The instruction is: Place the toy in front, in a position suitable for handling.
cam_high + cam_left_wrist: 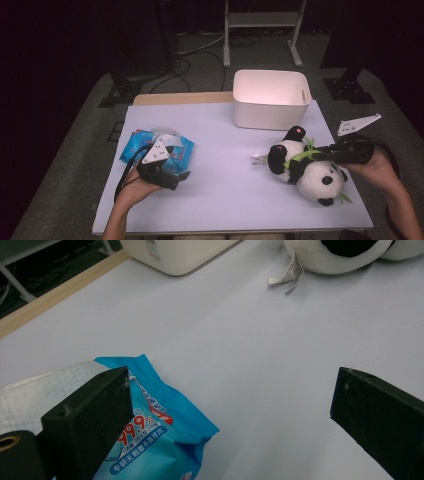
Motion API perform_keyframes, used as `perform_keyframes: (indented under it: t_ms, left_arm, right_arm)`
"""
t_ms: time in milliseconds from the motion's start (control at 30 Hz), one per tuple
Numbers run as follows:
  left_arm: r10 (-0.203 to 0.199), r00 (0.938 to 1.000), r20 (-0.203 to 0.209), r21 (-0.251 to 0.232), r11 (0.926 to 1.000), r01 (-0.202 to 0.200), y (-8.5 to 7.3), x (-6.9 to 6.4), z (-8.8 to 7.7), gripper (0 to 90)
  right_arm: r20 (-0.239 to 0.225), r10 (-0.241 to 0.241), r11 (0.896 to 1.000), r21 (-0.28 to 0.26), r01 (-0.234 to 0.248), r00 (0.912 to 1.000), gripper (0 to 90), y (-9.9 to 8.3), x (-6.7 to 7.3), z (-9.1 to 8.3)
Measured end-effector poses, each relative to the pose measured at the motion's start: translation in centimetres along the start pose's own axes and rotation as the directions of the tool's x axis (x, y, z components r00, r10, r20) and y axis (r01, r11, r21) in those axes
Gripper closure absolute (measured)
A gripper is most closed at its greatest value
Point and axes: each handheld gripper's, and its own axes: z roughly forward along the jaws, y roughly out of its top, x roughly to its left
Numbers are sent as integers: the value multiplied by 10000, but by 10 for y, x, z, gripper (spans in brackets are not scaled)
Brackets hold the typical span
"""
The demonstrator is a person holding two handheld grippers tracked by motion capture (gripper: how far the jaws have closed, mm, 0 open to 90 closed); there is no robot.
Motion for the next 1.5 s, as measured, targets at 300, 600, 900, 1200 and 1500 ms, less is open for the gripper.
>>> perform_keyframes:
  t_ms: [300,600,900,1200,1500]
  left_arm:
    - [-45,10000,-33,-19,10000,45,0,-1,-1,27]
    - [-60,10000,-33,-30,10000,59,-1,0,-1,27]
    - [-141,9999,-51,-27,9999,141,-1,2,-3,27]
    - [-163,9998,-120,-142,9998,161,-2,3,-6,27]
    - [-229,9997,-118,-104,9997,227,-3,4,-6,27]
  right_arm:
    - [-705,-486,9987,125,496,9963,764,13,0,-3]
    - [-1533,-1268,9911,198,1314,9800,768,45,6,2]
    - [-2284,-2094,9757,154,2186,9508,768,82,16,22]
    - [-3456,-3022,9483,-144,3170,8884,767,133,41,59]
    - [-4409,-3142,9377,-59,3474,8408,762,145,60,100]
